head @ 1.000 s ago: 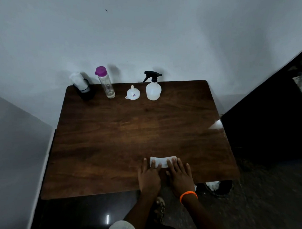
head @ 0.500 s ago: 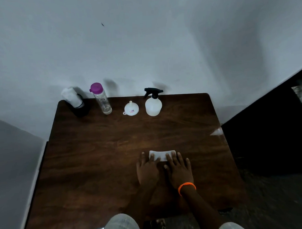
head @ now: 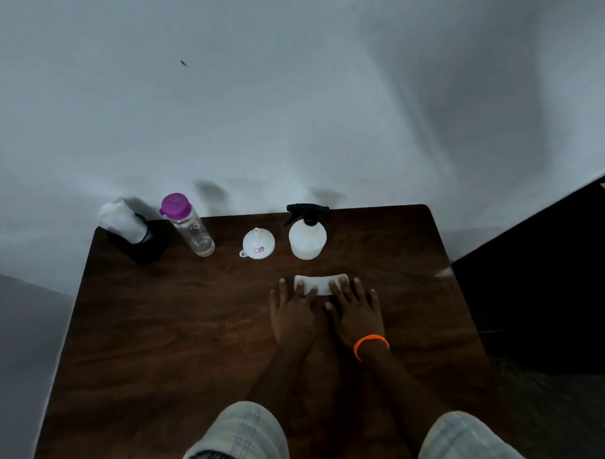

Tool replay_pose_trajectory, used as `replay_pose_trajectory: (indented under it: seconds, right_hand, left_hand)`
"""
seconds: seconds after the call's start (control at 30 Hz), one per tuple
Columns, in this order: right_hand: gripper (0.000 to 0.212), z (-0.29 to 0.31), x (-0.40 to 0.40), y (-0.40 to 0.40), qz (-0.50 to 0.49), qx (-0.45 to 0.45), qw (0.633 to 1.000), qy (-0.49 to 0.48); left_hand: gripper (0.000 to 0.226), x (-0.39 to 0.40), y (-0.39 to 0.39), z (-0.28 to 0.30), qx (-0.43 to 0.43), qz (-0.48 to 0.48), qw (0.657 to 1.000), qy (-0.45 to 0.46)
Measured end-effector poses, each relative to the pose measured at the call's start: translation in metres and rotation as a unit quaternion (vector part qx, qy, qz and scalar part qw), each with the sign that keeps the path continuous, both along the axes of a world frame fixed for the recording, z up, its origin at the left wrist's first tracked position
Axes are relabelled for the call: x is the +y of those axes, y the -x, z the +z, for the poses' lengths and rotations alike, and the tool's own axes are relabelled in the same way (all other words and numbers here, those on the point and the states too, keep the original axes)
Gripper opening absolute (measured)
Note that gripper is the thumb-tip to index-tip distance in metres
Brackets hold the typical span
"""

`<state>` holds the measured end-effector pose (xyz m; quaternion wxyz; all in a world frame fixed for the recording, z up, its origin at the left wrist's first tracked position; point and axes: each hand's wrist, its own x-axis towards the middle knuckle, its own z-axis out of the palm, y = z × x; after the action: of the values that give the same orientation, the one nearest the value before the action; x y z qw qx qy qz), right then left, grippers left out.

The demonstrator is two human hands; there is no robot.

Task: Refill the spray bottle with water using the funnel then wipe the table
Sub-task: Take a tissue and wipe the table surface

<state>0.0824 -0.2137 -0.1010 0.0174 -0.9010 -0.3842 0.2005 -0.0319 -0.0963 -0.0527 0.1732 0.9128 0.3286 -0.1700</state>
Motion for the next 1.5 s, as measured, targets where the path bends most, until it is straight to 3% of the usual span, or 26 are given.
replay_pose_trajectory:
  seconds: [0.43,0.67,0.93,1.5]
  right_hand:
    - [0.056,0.001,0.003,-0.076,-0.033,0.001,0.999,-0.001]
    - [0.058,0.003,-0.028,-0.076,-0.07,0.012,0.997,0.004]
    - [0.061,0.009,-0.086,-0.055,-0.061,0.013,0.998,0.01]
    - [0.063,0.006,-0.218,0.055,-0.02,0.021,1.0,0.005]
  left_hand:
    - [0.059,-0.01,-0.079,-0.005,-0.044,0.044,0.998,0.032]
    - [0.062,-0.034,-0.094,-0.001,-0.033,0.007,0.999,0.033]
    - [0.059,-0.07,-0.066,-0.007,-0.01,-0.054,0.998,0.015]
    - [0.054,-0.199,0.049,0.002,0.021,-0.045,0.999,0.003]
